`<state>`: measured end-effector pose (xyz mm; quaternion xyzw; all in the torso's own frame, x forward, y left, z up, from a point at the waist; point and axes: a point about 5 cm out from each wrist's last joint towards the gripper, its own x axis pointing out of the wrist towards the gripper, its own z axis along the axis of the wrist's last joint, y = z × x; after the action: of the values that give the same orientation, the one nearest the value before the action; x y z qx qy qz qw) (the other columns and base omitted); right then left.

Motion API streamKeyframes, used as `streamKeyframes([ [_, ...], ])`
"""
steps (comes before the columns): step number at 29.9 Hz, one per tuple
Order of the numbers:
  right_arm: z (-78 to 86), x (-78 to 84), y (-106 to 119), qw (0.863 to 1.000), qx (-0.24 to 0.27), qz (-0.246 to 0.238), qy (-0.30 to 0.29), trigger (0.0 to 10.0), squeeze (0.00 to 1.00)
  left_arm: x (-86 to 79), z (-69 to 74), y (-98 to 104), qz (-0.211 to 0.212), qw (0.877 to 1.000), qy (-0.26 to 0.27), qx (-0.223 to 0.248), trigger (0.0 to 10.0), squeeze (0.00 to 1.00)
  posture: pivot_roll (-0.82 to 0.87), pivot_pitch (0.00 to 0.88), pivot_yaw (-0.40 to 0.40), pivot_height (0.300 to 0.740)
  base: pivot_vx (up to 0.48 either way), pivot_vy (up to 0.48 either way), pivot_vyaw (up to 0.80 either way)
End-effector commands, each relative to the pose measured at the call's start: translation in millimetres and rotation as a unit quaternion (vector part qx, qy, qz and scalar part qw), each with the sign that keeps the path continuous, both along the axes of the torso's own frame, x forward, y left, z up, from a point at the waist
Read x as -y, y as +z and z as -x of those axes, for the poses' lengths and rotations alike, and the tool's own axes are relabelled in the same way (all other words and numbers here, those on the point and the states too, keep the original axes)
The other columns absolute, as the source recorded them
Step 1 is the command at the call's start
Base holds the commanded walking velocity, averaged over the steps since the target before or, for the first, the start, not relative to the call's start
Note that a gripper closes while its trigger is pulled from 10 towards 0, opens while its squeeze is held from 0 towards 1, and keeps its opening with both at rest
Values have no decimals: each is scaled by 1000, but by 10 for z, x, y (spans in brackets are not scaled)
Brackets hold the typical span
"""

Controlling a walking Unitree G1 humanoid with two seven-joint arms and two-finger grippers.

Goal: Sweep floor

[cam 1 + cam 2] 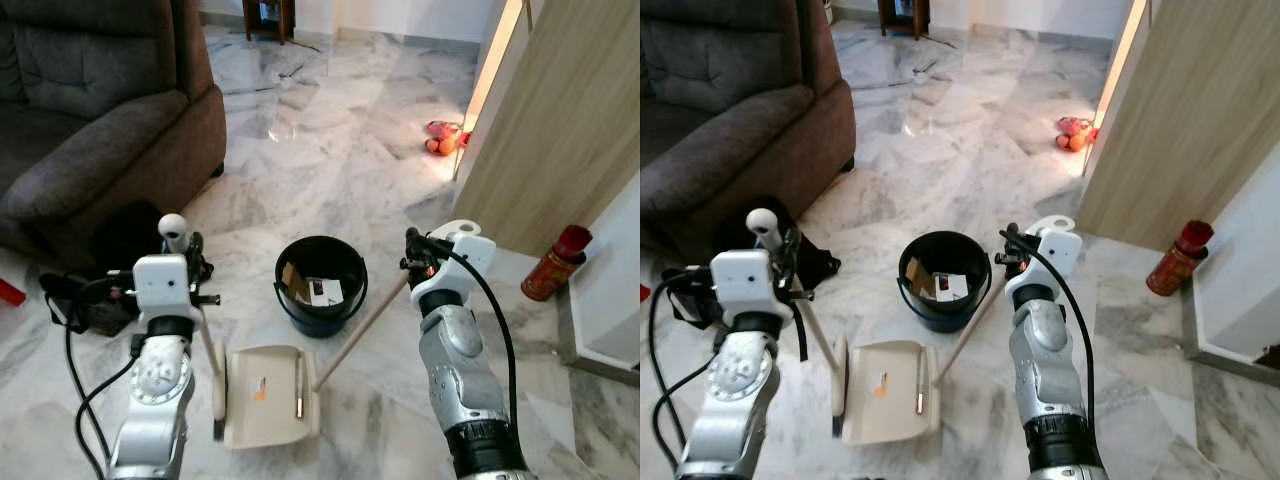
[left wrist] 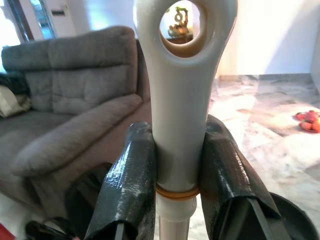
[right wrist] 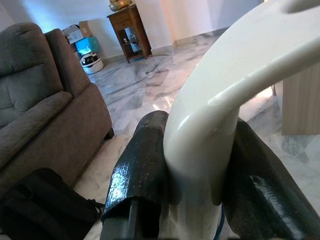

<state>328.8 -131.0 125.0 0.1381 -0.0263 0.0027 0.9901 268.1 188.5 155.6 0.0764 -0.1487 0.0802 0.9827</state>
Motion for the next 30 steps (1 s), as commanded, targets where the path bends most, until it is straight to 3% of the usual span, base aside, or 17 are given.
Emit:
streamKeyframes([
  [1, -21, -11, 90, 1000, 21, -14, -2, 10000, 0, -78, 61, 92, -34, 999, 13, 16, 10000, 0, 141, 89, 17, 740, 0, 0, 0],
  [14, -52, 17, 170, 999, 33, -14, -7, 10000, 0, -371, 217, -356, -53, 994, 64, -65, 10000, 0, 137, 91, 9, 740, 0, 0, 0],
  [23, -78, 34, 443, 996, 80, -25, -5, 10000, 0, -413, 258, -443, -56, 993, 71, -76, 10000, 0, 135, 92, 7, 740, 0, 0, 0],
  [30, -76, 95, 514, 996, 91, -19, -3, 10000, 0, -399, 233, -443, -55, 993, 70, -72, 10000, 0, 134, 92, 6, 740, 0, 0, 0],
])
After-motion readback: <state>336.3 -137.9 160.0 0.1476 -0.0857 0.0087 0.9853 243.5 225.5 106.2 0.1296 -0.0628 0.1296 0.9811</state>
